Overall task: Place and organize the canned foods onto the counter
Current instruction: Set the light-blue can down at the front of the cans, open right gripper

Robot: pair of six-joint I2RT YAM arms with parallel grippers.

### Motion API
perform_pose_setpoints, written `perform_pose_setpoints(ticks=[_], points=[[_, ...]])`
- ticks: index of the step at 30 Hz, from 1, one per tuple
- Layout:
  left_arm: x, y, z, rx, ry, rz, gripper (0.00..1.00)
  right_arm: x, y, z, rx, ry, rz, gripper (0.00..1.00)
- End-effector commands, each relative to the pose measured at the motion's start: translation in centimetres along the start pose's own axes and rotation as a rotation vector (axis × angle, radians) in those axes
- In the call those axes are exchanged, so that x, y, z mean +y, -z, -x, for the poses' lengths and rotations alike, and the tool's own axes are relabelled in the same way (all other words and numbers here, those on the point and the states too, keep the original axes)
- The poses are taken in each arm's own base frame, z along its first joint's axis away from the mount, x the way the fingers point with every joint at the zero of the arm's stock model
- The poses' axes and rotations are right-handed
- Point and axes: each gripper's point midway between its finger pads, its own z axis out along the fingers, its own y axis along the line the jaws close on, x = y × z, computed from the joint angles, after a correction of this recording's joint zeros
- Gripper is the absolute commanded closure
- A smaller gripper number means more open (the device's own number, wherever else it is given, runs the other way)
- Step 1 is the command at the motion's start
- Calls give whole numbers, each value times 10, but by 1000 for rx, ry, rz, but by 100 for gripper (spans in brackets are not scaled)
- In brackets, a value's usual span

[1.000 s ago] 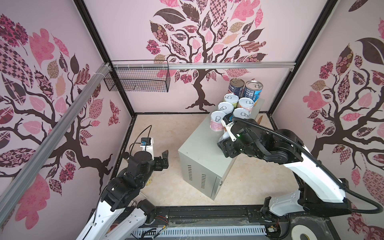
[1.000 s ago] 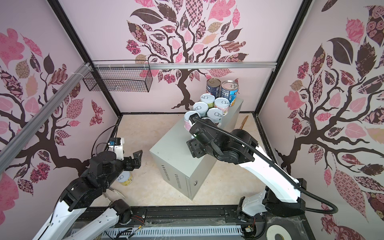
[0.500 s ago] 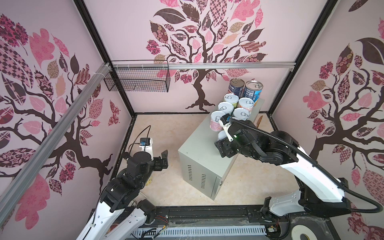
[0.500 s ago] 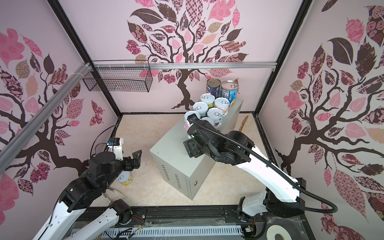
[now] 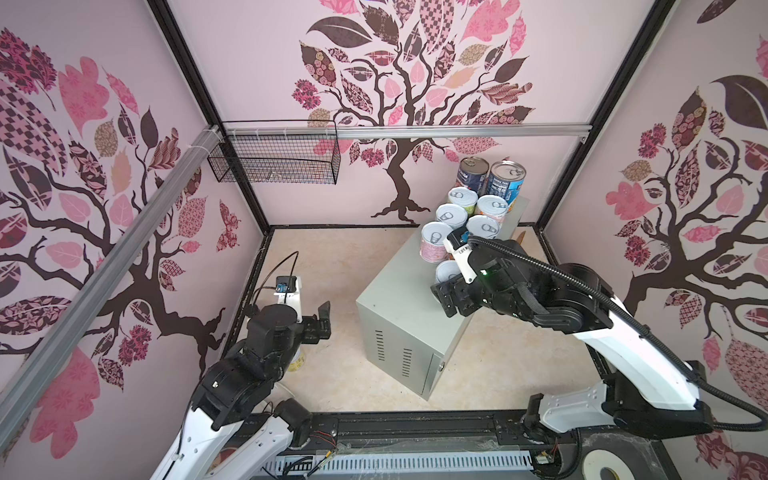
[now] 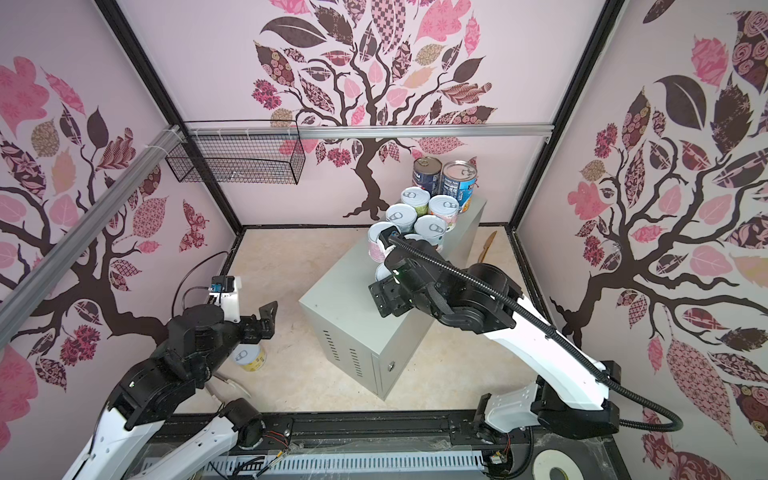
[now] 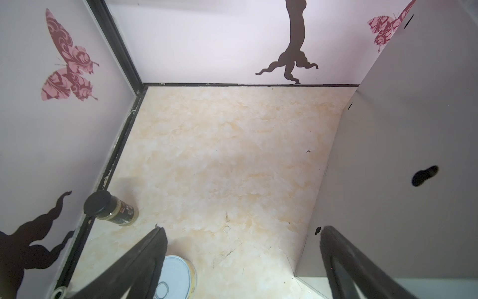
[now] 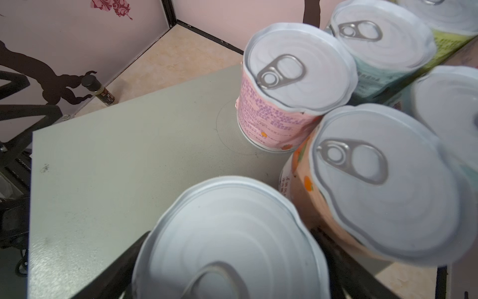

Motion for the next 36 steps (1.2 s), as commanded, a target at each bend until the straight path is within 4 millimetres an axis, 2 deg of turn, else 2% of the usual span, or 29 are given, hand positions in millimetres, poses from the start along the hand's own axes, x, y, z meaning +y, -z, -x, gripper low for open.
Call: perform_pose_setpoints(ticks=[1,8,14,17,23,30,33,36], points=[[10,25,33,-75,-25,17,5,-1,24,14,-65,-4,43,6],[15,39,62,-97,-66,46,6,-6,46,27,-135,-20,68,4],[14,37,77,-72,-98,77,7,-15,73,37,-244,-63,99,4],[13,40,84,-86,-80,67,7,-20,85,36,-279,-82,115,5],[7,36,88,-78,-58,52,7,-24,81,19,-274,-102,110,23],[7,26,72,-39,-53,66,8,-3,74,-5,-253,-104,254,42],[7,23,64,-24,-48,67,8,0,66,-15,-245,-126,269,48],[7,20,57,-10,-41,64,8,0,68,-15,-286,-164,289,54]])
